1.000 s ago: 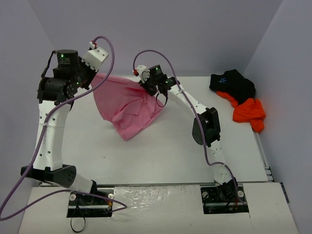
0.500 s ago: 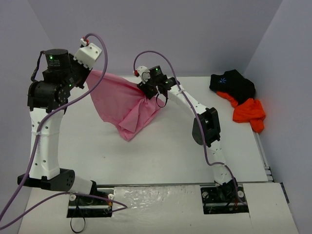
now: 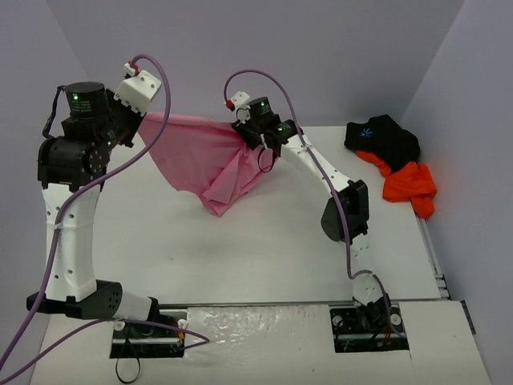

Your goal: Fold and stack the t-shirts

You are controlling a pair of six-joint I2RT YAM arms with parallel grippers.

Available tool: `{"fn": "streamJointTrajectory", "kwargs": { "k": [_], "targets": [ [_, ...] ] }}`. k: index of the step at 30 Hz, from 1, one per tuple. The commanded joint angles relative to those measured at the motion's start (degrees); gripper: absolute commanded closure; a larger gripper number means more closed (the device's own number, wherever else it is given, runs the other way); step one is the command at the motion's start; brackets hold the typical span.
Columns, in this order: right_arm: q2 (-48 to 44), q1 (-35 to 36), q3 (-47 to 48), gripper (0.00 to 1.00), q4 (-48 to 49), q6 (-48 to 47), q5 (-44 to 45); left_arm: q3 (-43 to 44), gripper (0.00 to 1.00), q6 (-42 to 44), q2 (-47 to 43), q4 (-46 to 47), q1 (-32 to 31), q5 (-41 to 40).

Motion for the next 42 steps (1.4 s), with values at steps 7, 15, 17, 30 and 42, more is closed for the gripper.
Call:
{"fn": "streamJointTrajectory", "kwargs": {
  "k": [7, 15, 17, 30, 42],
  "targets": [
    [-10.0, -1.4, 6.7, 0.45, 0.6, 1.8, 9.6, 6.7, 1.00, -2.4, -4.3, 6.0, 2.4, -0.9],
    [-10.9, -1.6, 5.4, 0.44, 0.9, -0.3, 10.7, 8.6, 1.00, -3.2, -5.0, 6.3, 3.0, -1.2],
    [-11.1, -2.0, 4.5, 0.42, 0.9, -0.6, 10.3, 10.7, 1.00, -3.0, -5.0, 5.9, 3.0, -1.3],
    [-13.4, -4.5, 0.1, 0.33, -1.1, 0.9, 5.1, 17.1, 1.00, -3.5, -4.5, 4.3, 3.2, -1.0],
    [-12.0, 0.8, -1.6, 0.30, -1.1, -2.0, 2.7, 16.5, 1.00, -2.6, -4.4, 4.5, 3.3, -1.4]
  ]
}}
